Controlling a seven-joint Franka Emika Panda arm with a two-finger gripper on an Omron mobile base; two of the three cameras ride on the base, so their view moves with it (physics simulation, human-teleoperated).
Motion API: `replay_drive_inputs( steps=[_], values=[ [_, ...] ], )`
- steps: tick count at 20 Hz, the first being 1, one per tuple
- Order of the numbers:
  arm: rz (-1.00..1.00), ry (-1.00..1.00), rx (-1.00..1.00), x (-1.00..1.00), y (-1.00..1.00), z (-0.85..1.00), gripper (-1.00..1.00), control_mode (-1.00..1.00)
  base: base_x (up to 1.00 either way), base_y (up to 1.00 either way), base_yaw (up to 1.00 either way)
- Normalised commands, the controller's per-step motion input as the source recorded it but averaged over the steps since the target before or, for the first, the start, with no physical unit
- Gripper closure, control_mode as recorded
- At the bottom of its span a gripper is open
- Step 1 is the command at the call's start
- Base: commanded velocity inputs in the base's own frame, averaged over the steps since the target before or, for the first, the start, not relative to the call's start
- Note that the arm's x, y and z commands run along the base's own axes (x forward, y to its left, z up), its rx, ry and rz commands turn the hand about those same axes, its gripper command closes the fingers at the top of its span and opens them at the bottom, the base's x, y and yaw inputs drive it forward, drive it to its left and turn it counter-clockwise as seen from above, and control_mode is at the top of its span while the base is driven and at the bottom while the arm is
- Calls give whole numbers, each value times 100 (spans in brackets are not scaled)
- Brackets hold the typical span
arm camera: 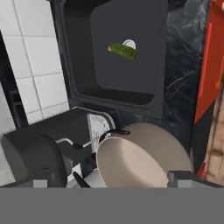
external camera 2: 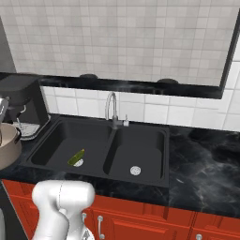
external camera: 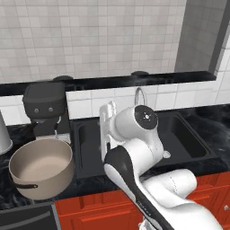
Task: Dump the cucumber from the pot into the sink. Then turn on the water and wash the cucumber. Then turn off the water and put the cucumber back in the pot.
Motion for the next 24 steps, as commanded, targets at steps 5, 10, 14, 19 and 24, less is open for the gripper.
replay_drive_inputs(
  steps=[5,10,14,19,24],
  values=[
    [-9,-20,12,-1,-81,23,-100,-100,0,0,0],
    [-7,-9,13,0,-83,13,-100,-100,0,0,0],
    [-10,0,28,0,-99,2,-100,-100,0,0,0],
    [-6,0,37,-2,-100,7,-100,-100,0,0,0],
    [-1,2,38,0,-100,0,-100,-100,0,0,0]
  ],
)
